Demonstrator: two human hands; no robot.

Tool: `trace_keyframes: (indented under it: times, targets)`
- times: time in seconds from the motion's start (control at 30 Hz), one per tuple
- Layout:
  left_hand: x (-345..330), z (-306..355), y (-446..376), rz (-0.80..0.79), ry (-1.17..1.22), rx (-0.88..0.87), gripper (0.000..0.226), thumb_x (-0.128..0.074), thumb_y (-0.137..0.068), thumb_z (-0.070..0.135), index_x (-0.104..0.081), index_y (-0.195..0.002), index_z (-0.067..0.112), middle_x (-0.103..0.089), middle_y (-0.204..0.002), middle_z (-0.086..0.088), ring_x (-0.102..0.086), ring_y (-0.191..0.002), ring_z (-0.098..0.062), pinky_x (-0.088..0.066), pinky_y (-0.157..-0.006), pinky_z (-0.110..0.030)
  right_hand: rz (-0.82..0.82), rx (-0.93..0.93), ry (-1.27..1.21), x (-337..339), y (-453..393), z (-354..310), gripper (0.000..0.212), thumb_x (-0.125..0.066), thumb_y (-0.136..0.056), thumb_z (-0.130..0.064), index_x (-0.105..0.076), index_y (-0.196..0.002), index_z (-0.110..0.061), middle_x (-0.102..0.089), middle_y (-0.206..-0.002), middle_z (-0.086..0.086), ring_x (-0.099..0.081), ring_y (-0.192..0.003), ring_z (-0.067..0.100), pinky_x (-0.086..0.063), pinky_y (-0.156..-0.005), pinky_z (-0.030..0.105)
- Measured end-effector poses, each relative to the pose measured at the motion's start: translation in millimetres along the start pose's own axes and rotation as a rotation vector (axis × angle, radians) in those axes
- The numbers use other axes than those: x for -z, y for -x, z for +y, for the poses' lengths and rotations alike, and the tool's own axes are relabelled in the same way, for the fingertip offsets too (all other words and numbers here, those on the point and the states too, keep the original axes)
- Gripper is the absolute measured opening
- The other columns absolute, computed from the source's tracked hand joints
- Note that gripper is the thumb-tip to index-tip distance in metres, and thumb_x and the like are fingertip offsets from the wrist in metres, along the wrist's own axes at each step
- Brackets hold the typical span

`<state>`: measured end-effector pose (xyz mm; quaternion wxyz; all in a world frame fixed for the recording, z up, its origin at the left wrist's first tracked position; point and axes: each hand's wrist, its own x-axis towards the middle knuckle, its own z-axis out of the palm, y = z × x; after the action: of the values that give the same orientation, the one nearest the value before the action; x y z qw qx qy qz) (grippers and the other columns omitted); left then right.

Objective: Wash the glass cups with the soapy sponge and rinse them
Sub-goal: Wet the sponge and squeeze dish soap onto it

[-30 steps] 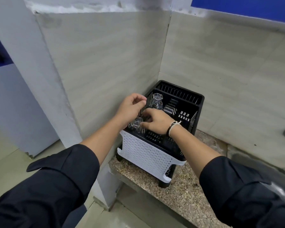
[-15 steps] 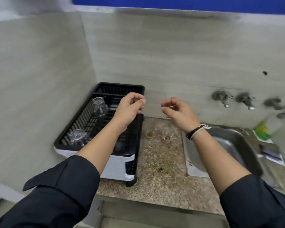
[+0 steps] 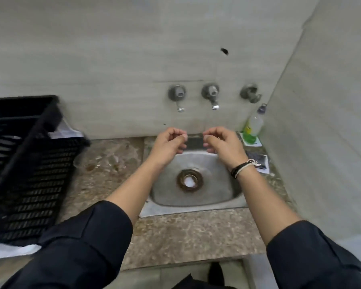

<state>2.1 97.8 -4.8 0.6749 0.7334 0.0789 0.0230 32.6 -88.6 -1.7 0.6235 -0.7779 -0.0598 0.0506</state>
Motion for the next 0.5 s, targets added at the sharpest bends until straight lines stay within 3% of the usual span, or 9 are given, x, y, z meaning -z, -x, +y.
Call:
trace_keyframes:
  times: [0.07, 0.2, 0.3, 0.4, 0.5]
  targets:
    - [-41, -5, -15, -0.011, -0.009, 0.035, 0.013, -0.061, -0.098, 0.007, -0.066, -0.094, 0.018, -0.066, -0.084, 0.0, -0.063, -0.064, -0.006, -0.051, -0.063, -0.023, 0.018, -0.049, 0.008, 33, -9, 27, 0.011, -0.062, -0.092, -0.005, -0.068, -0.093, -0.015, -0.066, -0.079, 0.005, -0.066, -0.069, 0.013, -0.054, -0.063, 0.028]
    - [-109, -16, -44, -0.01, 0.0, 0.123, 0.01, -0.06, -0.097, 0.006, -0.067, -0.098, 0.014, -0.067, -0.087, -0.002, -0.062, -0.068, -0.011, -0.051, -0.064, -0.024, 0.094, -0.2, 0.123, 98, -35, 95, 0.016, -0.057, -0.091, -0.008, -0.066, -0.088, -0.021, -0.068, -0.079, 0.004, -0.067, -0.068, 0.018, -0.056, -0.07, 0.041]
    - [-139, -27, -59, -0.032, -0.022, 0.178, 0.011, -0.06, -0.095, 0.007, -0.068, -0.096, 0.015, -0.068, -0.088, 0.0, -0.064, -0.07, -0.013, -0.051, -0.068, -0.028, 0.214, -0.231, 0.532, 145, -59, 145, 0.022, -0.054, -0.089, -0.007, -0.071, -0.102, -0.015, -0.072, -0.103, 0.012, -0.067, -0.096, 0.03, -0.051, -0.085, 0.038]
    - [-155, -36, -70, -0.041, -0.056, 0.213, 0.01, -0.062, -0.094, 0.009, -0.069, -0.095, 0.016, -0.069, -0.088, 0.0, -0.065, -0.07, -0.012, -0.052, -0.069, -0.029, 0.151, -0.285, 0.815, 177, -85, 187, 0.039, -0.055, -0.084, -0.003, -0.063, -0.122, -0.012, -0.061, -0.123, 0.017, -0.059, -0.112, 0.038, -0.049, -0.092, 0.04]
    - [-161, -41, -77, -0.044, -0.1, 0.215, 0.008, -0.062, -0.095, 0.008, -0.068, -0.097, 0.014, -0.069, -0.087, -0.001, -0.065, -0.07, -0.012, -0.051, -0.07, -0.03, 0.009, -0.375, 0.97, 189, -107, 211, 0.054, -0.067, -0.084, -0.016, -0.05, -0.135, -0.014, -0.052, -0.136, 0.016, -0.059, -0.115, 0.039, -0.051, -0.095, 0.046]
